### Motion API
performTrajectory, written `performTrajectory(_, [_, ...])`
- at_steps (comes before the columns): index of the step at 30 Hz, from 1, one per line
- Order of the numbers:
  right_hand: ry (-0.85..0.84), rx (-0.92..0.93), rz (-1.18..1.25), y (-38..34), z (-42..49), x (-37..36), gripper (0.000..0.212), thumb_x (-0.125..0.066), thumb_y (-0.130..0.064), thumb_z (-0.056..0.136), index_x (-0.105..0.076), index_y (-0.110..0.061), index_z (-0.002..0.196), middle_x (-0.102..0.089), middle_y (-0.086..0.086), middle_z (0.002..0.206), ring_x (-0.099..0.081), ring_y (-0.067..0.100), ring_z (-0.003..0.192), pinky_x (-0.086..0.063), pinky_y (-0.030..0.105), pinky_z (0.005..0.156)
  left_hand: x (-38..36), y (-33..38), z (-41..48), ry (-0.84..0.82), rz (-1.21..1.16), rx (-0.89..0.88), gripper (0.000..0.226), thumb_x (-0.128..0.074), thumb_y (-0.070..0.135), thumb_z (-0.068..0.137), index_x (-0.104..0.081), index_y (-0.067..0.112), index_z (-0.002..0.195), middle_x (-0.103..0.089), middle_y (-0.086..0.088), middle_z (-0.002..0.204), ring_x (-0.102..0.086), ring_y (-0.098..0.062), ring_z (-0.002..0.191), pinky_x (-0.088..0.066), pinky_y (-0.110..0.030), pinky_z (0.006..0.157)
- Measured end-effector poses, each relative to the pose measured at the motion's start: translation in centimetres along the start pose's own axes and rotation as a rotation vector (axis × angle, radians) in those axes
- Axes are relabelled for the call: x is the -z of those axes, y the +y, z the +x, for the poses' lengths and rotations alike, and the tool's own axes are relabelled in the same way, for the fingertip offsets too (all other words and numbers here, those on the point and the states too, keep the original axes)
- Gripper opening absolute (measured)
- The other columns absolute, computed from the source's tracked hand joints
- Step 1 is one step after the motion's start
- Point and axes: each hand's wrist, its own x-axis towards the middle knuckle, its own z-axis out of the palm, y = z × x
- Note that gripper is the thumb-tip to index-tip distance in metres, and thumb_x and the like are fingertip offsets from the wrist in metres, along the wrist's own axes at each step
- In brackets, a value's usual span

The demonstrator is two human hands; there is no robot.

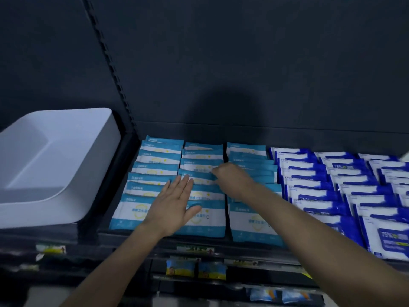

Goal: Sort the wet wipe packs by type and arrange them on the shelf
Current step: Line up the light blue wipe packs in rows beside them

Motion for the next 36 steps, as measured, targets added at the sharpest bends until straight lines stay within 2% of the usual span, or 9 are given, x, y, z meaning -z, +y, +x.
performTrajectory(4, [-0.022,-0.1,0.024,-0.3,1.7,0.0,0.023,-0.05,0.001,0.091,-0.063,-0.005,0.109,-0.061,0.014,0.108,-0.059,0.025,0.094,-0.053,0.035,0.079,-0.5,-0.9,0.5,-0.009,0.0,-0.04,0.103,0.021,0.079,0.068,0.016,0.018,0.15,0.025,0.003,0.152,0.023,-0.008,0.141,0.016,-0.028,0.116])
performTrajectory(8, [0.0,-0.11,0.078,-0.3,2.0,0.0,0.026,-0.052,-0.002,0.091,-0.062,-0.005,0.114,-0.058,0.015,0.114,-0.057,0.026,0.101,-0.049,0.033,0.082,0.0,-1.2,0.6,-0.048,0.023,-0.075,0.111,0.022,0.084,0.062,0.013,0.017,0.151,0.022,0.001,0.156,0.019,-0.013,0.145,0.012,-0.03,0.118])
performTrajectory(12, [0.161,-0.076,0.187,0.6,-0.3,1.1,0.031,-0.053,0.002,0.091,-0.062,-0.004,0.12,-0.057,0.017,0.118,-0.052,0.029,0.111,-0.043,0.029,0.089,0.7,0.0,0.0,0.039,-0.031,-0.068,0.101,-0.002,0.078,0.075,-0.011,0.015,0.153,0.0,-0.002,0.16,0.007,-0.021,0.148,0.012,-0.038,0.117])
performTrajectory(15, [0.267,-0.119,0.247,1.5,-4.0,2.4,0.028,-0.051,0.002,0.092,-0.064,-0.003,0.117,-0.059,0.015,0.115,-0.053,0.027,0.109,-0.036,0.02,0.083,1.0,1.8,-0.2,0.165,-0.143,-0.167,0.066,-0.04,0.054,0.092,-0.048,0.005,0.136,-0.035,-0.019,0.149,-0.03,-0.036,0.141,-0.026,-0.052,0.115])
performTrajectory(17, [0.225,-0.154,0.269,2.3,-6.7,2.5,0.026,-0.054,-0.009,0.095,-0.063,-0.005,0.118,-0.057,0.012,0.116,-0.051,0.024,0.11,-0.036,0.021,0.084,1.1,3.8,0.1,0.231,-0.322,-0.138,0.047,-0.053,0.029,0.095,-0.052,0.002,0.133,-0.041,-0.019,0.146,-0.042,-0.032,0.134,-0.038,-0.042,0.109])
performTrajectory(20, [0.156,-0.194,0.25,3.5,-10.6,1.7,0.027,-0.058,-0.022,0.094,-0.064,-0.009,0.117,-0.056,0.009,0.111,-0.051,0.021,0.108,-0.033,0.018,0.079,1.2,7.2,0.7,0.167,-0.491,-0.063,0.044,-0.05,0.021,0.099,-0.044,0.009,0.141,-0.045,-0.007,0.143,-0.044,-0.02,0.129,-0.03,-0.02,0.106])
performTrajectory(24, [0.06,-0.234,0.225,4.2,-13.6,0.3,0.04,-0.066,-0.032,0.087,-0.063,-0.011,0.12,-0.057,0.009,0.113,-0.05,0.025,0.111,-0.041,0.027,0.086,0.6,9.1,1.8,0.179,-0.561,-0.003,0.025,-0.054,0.012,0.096,-0.06,0.008,0.12,-0.065,-0.009,0.11,-0.06,-0.022,0.1,-0.046,-0.023,0.081])
performTrajectory(33, [0.031,-0.129,0.159,3.6,-14.8,-0.9,0.059,-0.069,-0.034,0.083,-0.048,-0.021,0.136,-0.048,0.003,0.129,-0.039,0.025,0.121,-0.037,0.038,0.101,1.0,10.2,3.8,0.197,-0.651,0.125,0.02,-0.056,0.003,0.091,-0.062,0.009,0.11,-0.061,0.0,0.099,-0.055,-0.009,0.088,-0.042,-0.016,0.07])
performTrajectory(36, [-0.002,-0.084,0.127,3.3,-14.8,-1.3,0.073,-0.071,-0.038,0.081,-0.038,-0.022,0.144,-0.041,0.001,0.137,-0.035,0.025,0.125,-0.032,0.038,0.106,1.0,10.1,4.0,0.211,-0.705,0.162,0.016,-0.061,0.005,0.09,-0.062,0.011,0.105,-0.058,0.006,0.088,-0.053,-0.003,0.08,-0.04,-0.006,0.061])
